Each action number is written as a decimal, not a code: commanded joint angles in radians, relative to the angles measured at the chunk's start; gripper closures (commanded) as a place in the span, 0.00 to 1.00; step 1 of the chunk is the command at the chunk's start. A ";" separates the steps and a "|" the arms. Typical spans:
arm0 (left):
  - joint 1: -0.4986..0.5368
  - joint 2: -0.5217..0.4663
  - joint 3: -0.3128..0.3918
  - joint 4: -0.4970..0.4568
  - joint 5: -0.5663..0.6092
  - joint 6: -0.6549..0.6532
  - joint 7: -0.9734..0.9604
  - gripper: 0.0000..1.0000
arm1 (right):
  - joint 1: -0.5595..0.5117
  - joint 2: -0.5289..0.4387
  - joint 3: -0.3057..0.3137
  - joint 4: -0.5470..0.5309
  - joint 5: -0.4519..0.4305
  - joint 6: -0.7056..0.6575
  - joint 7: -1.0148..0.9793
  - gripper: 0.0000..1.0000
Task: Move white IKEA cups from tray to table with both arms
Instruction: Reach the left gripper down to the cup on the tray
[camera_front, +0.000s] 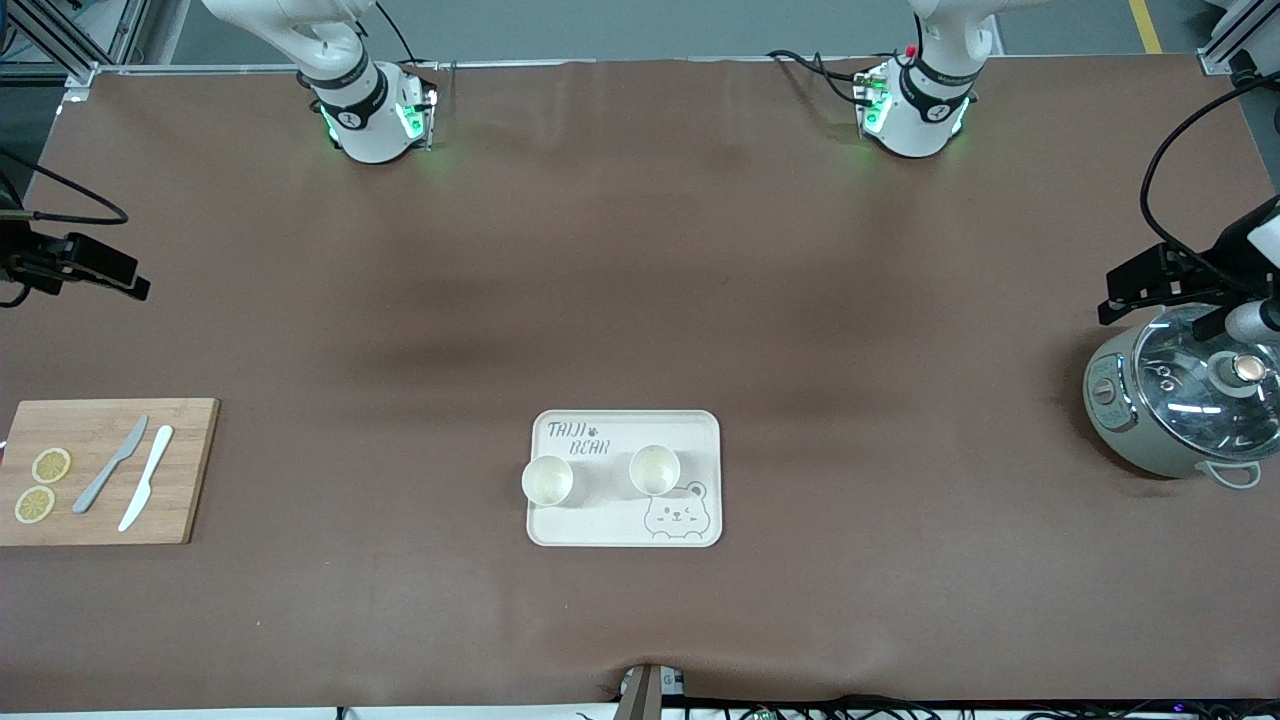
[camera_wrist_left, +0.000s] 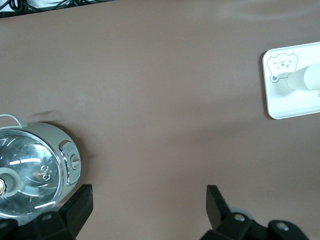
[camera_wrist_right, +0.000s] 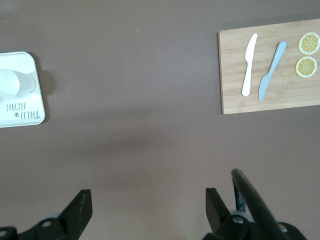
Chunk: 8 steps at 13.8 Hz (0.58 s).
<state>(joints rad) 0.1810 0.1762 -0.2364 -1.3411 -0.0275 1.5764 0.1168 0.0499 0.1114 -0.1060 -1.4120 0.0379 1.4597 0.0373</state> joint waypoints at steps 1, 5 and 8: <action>0.005 -0.015 0.000 -0.003 -0.003 -0.012 0.012 0.00 | -0.031 -0.005 0.014 -0.031 -0.004 0.019 -0.004 0.00; -0.032 0.006 -0.017 -0.009 -0.023 0.000 -0.017 0.00 | -0.031 -0.013 0.014 -0.061 -0.006 0.053 -0.005 0.00; -0.046 0.035 -0.023 -0.013 -0.086 0.002 -0.035 0.00 | -0.033 -0.012 0.014 -0.055 -0.007 0.050 -0.005 0.00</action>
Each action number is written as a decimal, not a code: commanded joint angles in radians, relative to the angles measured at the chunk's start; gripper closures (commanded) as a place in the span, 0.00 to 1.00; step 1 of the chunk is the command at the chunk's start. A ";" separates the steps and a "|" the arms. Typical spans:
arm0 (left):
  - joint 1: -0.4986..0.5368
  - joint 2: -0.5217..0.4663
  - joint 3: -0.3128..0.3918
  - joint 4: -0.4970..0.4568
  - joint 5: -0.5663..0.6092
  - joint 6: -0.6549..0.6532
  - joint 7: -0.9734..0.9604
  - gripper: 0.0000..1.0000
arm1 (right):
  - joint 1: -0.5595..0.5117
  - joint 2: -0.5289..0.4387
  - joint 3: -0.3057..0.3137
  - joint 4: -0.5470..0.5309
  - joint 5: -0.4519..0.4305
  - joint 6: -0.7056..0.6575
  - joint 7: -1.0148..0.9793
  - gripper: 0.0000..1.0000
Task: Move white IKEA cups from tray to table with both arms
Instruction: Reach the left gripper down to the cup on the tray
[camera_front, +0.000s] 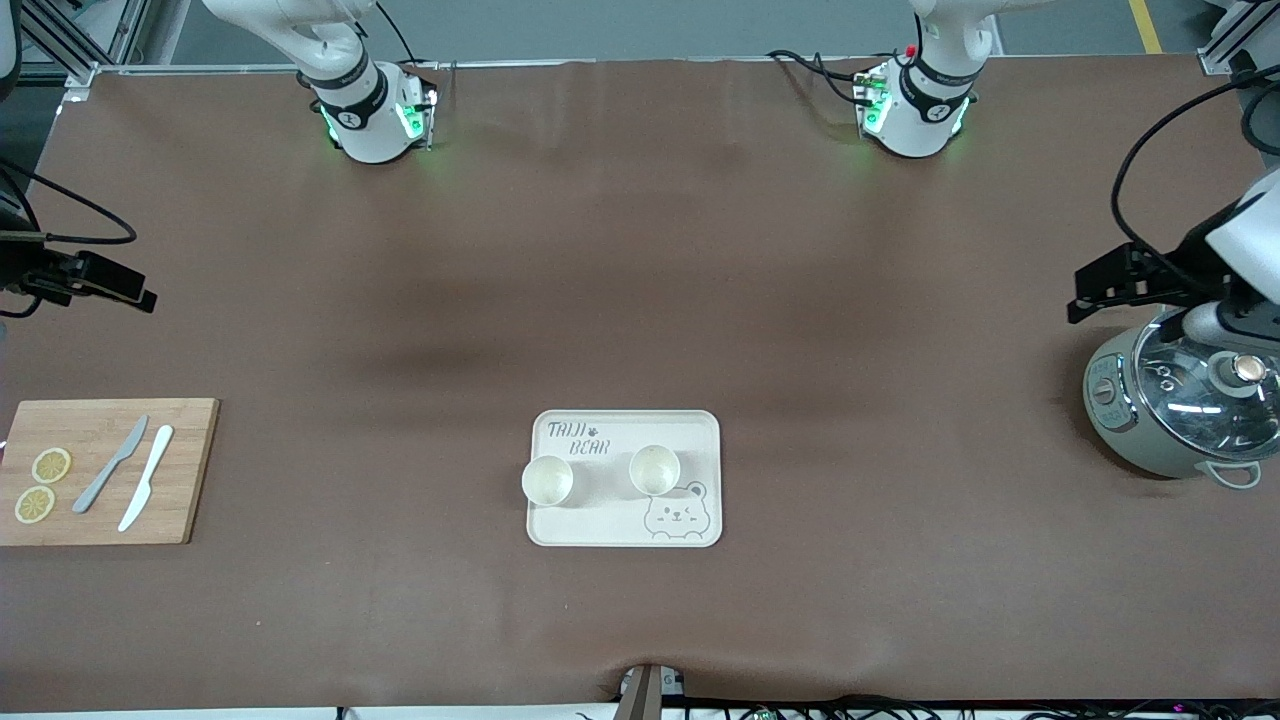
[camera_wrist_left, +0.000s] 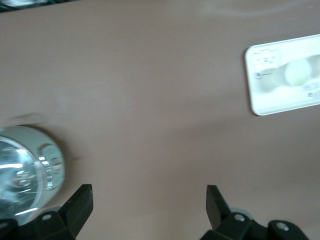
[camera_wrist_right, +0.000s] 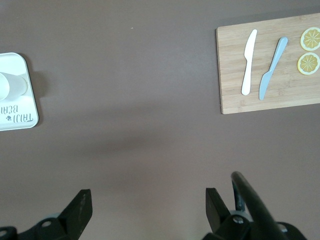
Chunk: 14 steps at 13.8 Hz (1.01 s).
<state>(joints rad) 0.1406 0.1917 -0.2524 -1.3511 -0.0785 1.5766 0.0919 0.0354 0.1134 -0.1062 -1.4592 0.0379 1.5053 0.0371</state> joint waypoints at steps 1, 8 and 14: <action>-0.041 0.038 -0.016 0.001 -0.032 0.005 -0.024 0.00 | -0.019 -0.014 0.014 -0.006 -0.006 0.004 -0.003 0.00; -0.382 0.282 -0.004 0.052 0.193 0.189 -0.413 0.00 | -0.003 0.011 0.019 -0.006 0.031 0.009 0.012 0.00; -0.608 0.523 0.084 0.134 0.209 0.445 -0.572 0.00 | 0.049 0.123 0.020 -0.006 0.109 0.150 0.040 0.00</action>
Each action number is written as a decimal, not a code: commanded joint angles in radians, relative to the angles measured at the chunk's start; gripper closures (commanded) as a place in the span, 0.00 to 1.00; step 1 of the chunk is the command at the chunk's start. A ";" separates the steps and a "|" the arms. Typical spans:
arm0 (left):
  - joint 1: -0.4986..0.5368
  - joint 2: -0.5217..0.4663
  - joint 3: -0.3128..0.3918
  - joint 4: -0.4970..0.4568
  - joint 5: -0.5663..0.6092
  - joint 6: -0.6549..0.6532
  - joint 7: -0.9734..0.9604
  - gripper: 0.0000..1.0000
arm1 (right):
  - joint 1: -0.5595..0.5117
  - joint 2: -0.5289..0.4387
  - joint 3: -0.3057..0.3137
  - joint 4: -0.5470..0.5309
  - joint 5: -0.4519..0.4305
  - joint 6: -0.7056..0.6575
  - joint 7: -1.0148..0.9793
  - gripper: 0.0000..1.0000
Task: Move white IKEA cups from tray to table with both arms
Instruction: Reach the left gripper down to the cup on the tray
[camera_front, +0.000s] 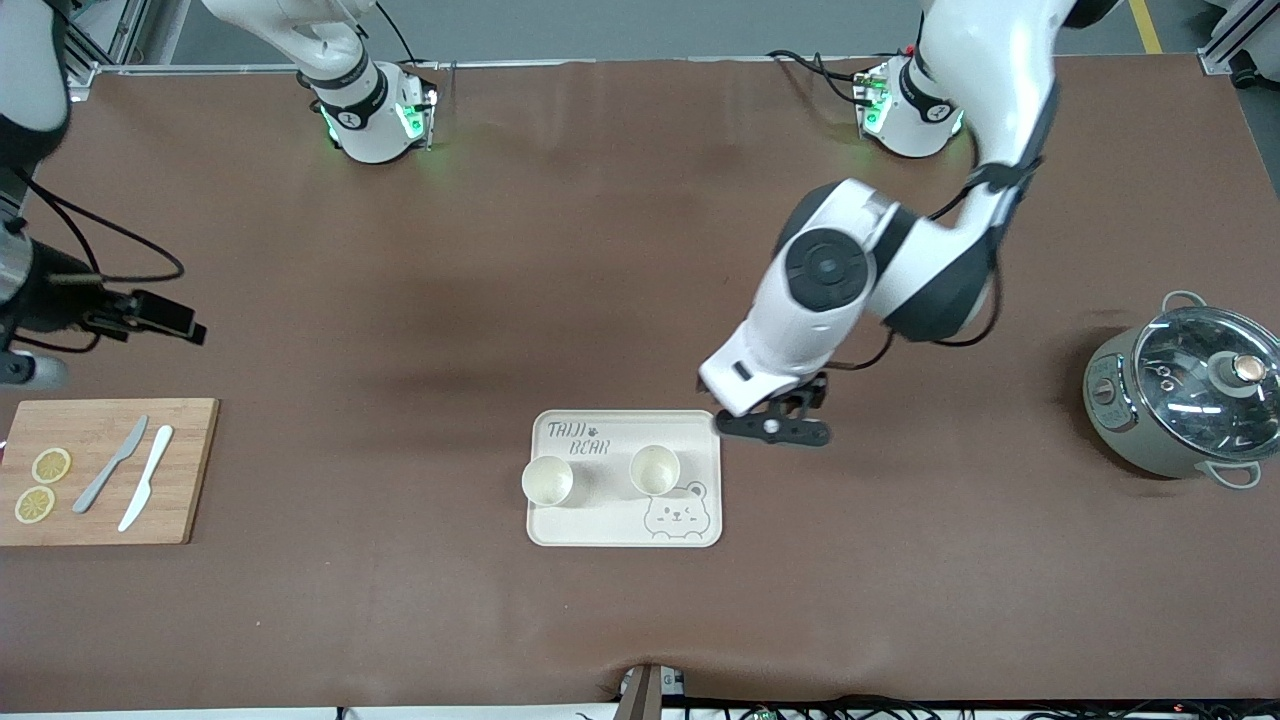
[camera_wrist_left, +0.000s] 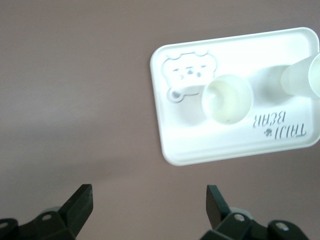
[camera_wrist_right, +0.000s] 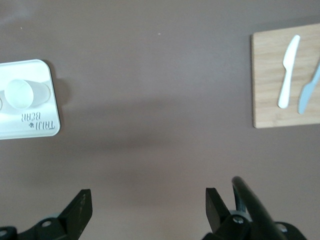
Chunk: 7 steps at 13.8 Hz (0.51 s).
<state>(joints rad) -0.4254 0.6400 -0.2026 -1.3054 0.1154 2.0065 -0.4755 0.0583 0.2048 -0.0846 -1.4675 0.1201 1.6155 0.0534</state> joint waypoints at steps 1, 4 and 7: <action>-0.045 0.111 0.032 0.113 0.015 0.034 -0.005 0.00 | 0.034 0.050 -0.001 0.003 0.050 0.061 0.055 0.00; -0.073 0.236 0.032 0.172 0.013 0.141 -0.006 0.00 | 0.057 0.103 -0.001 0.003 0.113 0.115 0.137 0.00; -0.067 0.296 0.034 0.179 0.013 0.241 0.012 0.00 | 0.083 0.165 -0.001 0.003 0.148 0.199 0.170 0.00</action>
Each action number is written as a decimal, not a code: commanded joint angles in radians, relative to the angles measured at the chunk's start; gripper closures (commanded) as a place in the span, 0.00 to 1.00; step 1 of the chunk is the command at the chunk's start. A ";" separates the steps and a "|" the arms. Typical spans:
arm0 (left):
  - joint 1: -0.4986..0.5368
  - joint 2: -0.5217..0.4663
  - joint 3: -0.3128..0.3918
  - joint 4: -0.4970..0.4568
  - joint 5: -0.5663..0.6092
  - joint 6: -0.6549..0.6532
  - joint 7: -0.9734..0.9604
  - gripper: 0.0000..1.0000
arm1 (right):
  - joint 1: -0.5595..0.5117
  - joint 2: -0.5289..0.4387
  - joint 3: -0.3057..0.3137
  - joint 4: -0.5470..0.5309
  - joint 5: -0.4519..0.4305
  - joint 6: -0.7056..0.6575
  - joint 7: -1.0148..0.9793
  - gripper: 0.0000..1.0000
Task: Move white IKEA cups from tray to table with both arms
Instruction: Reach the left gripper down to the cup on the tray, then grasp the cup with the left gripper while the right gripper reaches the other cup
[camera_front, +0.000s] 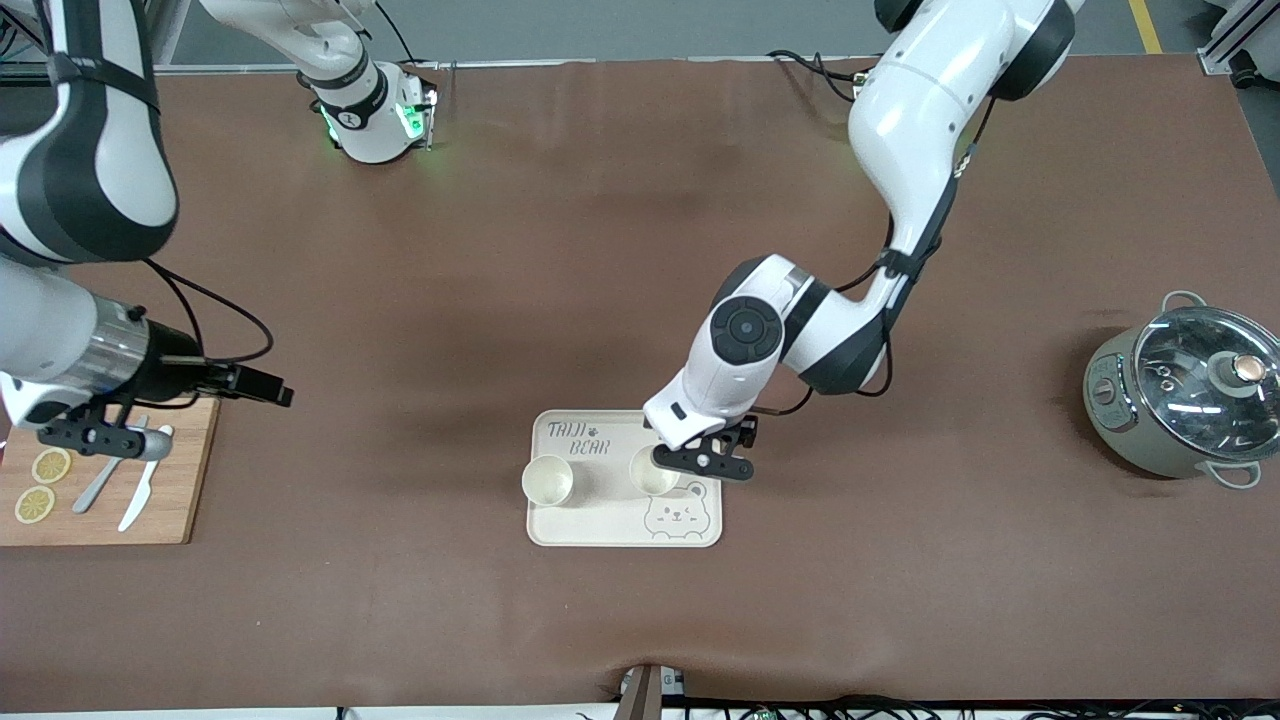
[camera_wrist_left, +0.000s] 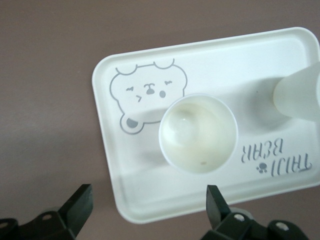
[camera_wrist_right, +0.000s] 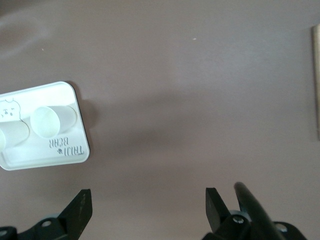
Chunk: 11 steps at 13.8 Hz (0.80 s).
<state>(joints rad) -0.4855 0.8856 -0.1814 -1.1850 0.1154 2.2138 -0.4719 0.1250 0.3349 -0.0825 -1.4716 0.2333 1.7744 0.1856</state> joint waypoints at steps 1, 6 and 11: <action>-0.005 0.061 0.013 0.059 0.013 0.059 0.009 0.00 | 0.033 0.056 -0.003 0.007 0.043 0.068 0.067 0.00; -0.004 0.075 0.042 0.059 0.013 0.109 0.015 0.00 | 0.117 0.151 -0.003 0.007 0.046 0.222 0.218 0.00; -0.015 0.099 0.082 0.056 0.017 0.155 0.016 0.00 | 0.208 0.268 -0.003 0.007 0.046 0.405 0.328 0.00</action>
<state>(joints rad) -0.4840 0.9601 -0.1219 -1.1541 0.1154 2.3515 -0.4616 0.2976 0.5603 -0.0769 -1.4785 0.2572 2.1248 0.4712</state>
